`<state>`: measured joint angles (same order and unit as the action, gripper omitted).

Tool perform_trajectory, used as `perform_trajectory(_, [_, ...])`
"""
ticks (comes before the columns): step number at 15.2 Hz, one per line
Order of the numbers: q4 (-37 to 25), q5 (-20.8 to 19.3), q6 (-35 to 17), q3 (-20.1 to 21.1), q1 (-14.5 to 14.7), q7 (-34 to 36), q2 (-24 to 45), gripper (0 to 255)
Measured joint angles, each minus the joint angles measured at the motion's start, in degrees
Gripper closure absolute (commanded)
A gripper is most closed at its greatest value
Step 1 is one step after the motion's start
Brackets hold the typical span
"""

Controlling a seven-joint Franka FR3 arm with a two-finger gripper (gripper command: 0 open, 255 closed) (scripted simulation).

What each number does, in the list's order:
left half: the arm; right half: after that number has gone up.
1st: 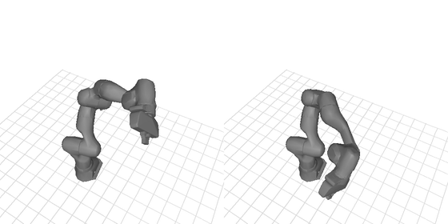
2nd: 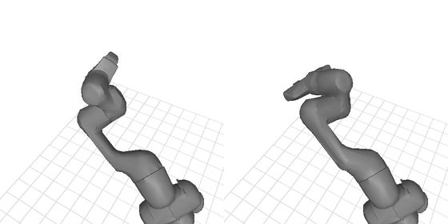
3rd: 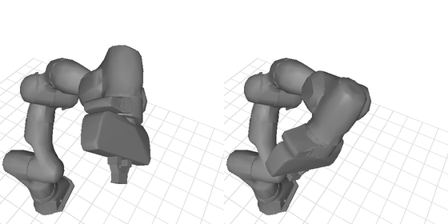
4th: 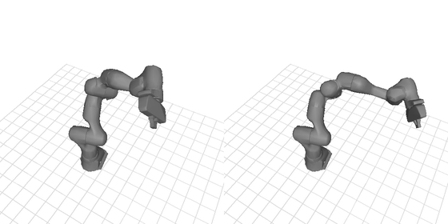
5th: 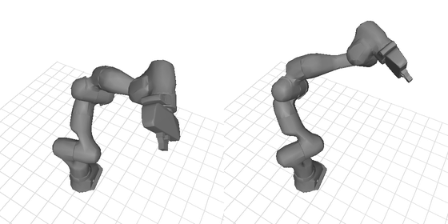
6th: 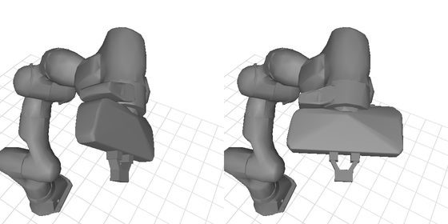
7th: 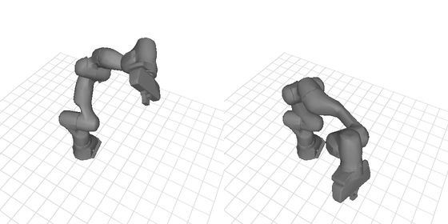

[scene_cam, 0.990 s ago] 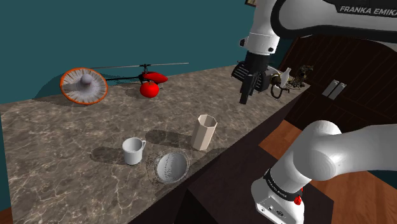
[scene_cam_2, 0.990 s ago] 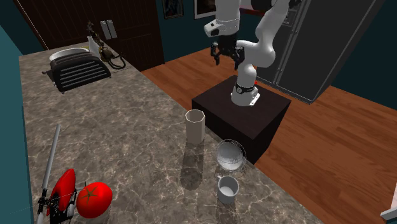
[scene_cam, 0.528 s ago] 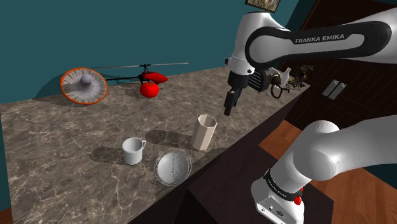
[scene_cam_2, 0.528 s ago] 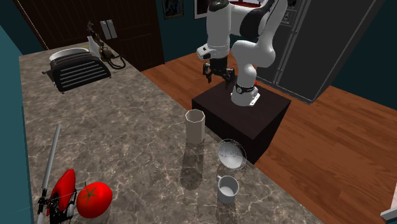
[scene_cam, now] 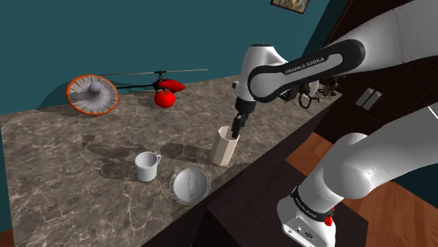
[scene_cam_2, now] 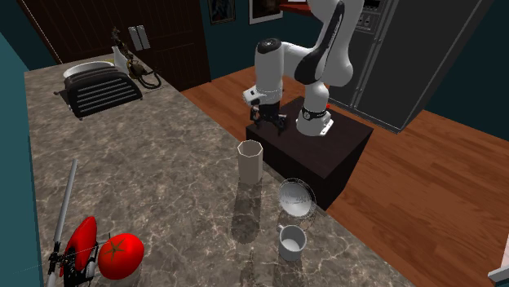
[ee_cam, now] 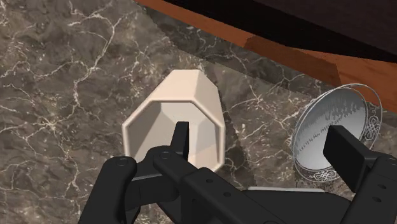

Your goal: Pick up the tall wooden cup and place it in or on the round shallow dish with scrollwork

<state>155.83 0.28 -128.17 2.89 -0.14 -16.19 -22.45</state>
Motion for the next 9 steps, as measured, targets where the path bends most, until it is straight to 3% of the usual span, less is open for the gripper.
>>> perform_trajectory(5, [-1.4,-1.4,-13.0,-0.1,-0.5,-1.1,12.8,0])
perform_trajectory(9, [-1.7,-2.0,-18.0,-0.1,-0.7,-1.2,17.6,0])
